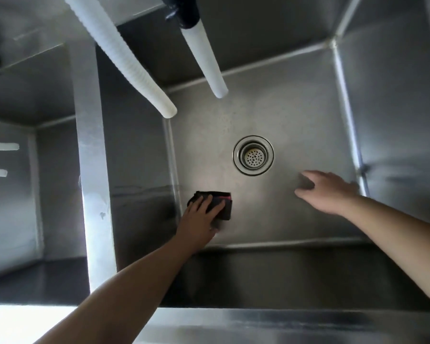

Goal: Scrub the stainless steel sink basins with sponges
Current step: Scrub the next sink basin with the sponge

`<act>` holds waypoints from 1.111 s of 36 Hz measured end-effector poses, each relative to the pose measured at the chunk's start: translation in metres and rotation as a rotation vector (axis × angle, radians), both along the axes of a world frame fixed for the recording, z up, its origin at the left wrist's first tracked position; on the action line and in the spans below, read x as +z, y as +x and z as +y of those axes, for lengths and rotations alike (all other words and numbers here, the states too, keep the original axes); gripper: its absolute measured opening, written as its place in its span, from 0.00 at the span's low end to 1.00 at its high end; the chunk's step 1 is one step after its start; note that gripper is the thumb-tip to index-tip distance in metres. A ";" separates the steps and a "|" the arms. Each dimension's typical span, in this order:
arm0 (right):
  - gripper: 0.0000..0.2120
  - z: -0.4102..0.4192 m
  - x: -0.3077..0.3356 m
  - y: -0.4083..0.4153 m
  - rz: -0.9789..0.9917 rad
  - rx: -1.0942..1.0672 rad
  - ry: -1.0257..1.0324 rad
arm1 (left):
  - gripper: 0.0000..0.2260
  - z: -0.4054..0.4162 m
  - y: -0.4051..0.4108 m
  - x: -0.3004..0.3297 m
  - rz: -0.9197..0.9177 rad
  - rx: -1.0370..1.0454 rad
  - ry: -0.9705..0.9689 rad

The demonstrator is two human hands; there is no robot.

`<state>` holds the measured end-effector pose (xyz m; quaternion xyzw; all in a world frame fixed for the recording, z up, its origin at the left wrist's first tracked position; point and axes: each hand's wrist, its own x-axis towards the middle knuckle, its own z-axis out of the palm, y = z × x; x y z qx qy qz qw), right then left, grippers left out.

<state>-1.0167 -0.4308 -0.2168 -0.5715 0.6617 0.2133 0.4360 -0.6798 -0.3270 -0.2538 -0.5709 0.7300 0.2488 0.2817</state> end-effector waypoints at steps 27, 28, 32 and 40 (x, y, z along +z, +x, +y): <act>0.22 0.147 0.143 0.016 0.193 0.019 -0.577 | 0.27 -0.005 -0.031 0.032 0.160 -0.118 0.561; 0.23 0.147 0.144 0.016 0.192 0.024 -0.565 | 0.28 -0.010 -0.034 0.037 0.158 -0.107 0.601; 0.29 0.142 0.147 0.016 0.116 0.003 -0.413 | 0.31 -0.030 -0.041 0.053 0.209 0.096 0.819; 0.16 0.129 0.164 0.008 -0.193 -0.215 -0.519 | 0.22 -0.045 -0.053 0.087 0.830 0.968 0.893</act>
